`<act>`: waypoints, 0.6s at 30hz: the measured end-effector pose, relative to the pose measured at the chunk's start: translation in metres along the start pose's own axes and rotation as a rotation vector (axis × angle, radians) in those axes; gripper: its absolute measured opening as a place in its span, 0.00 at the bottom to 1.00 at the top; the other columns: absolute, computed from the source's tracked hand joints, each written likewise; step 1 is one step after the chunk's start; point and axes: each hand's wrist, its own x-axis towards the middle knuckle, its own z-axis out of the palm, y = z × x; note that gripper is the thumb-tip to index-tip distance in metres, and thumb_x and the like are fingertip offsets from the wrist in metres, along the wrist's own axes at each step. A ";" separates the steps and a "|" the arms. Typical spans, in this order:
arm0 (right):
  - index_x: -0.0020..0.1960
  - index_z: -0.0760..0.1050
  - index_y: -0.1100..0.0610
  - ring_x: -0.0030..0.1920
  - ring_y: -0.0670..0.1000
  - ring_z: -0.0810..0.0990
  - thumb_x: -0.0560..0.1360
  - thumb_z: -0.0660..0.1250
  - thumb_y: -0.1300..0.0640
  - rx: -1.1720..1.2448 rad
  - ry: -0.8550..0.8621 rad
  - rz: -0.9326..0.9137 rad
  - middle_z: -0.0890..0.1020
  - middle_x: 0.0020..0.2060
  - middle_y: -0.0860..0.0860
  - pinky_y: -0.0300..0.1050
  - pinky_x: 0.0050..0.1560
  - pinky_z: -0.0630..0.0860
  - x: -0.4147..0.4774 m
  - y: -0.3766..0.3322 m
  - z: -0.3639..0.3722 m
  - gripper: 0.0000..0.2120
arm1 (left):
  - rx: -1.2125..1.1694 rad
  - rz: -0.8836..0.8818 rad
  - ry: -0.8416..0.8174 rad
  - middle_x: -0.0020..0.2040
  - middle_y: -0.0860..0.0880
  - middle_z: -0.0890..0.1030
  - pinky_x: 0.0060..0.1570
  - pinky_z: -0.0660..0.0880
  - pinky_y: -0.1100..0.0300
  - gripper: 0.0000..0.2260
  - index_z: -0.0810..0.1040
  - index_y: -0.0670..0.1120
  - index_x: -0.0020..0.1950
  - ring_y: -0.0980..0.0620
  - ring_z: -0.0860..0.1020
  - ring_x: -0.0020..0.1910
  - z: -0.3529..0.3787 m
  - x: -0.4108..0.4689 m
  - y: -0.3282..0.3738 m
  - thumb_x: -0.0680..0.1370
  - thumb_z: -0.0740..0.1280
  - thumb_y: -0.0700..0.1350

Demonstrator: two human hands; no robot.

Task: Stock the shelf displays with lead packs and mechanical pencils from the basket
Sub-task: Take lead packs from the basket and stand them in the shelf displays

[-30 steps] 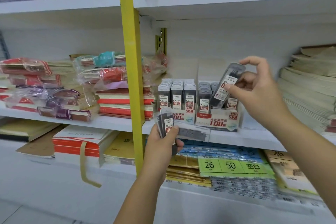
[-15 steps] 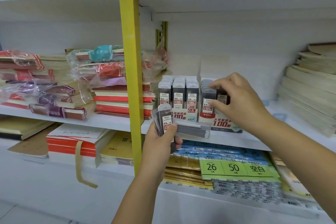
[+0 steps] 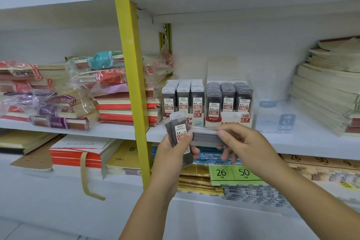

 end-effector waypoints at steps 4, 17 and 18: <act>0.53 0.80 0.39 0.36 0.43 0.81 0.76 0.68 0.53 0.080 0.048 0.006 0.85 0.37 0.45 0.35 0.39 0.77 -0.009 0.005 -0.008 0.10 | 0.008 -0.014 -0.017 0.48 0.49 0.87 0.40 0.80 0.61 0.06 0.81 0.55 0.56 0.54 0.83 0.39 0.004 -0.006 -0.002 0.80 0.68 0.48; 0.53 0.79 0.45 0.44 0.46 0.84 0.72 0.73 0.64 0.250 0.012 0.127 0.84 0.45 0.46 0.37 0.40 0.78 -0.028 0.008 0.006 0.16 | 0.077 0.031 -0.050 0.47 0.50 0.87 0.38 0.79 0.63 0.08 0.78 0.54 0.60 0.58 0.82 0.37 0.013 -0.013 -0.004 0.82 0.66 0.47; 0.57 0.76 0.45 0.44 0.47 0.84 0.72 0.72 0.65 0.257 -0.007 0.136 0.84 0.45 0.46 0.38 0.40 0.79 -0.027 0.007 0.005 0.20 | 0.073 0.027 -0.050 0.44 0.49 0.87 0.38 0.79 0.63 0.08 0.78 0.53 0.61 0.58 0.82 0.37 0.013 -0.014 -0.004 0.82 0.66 0.47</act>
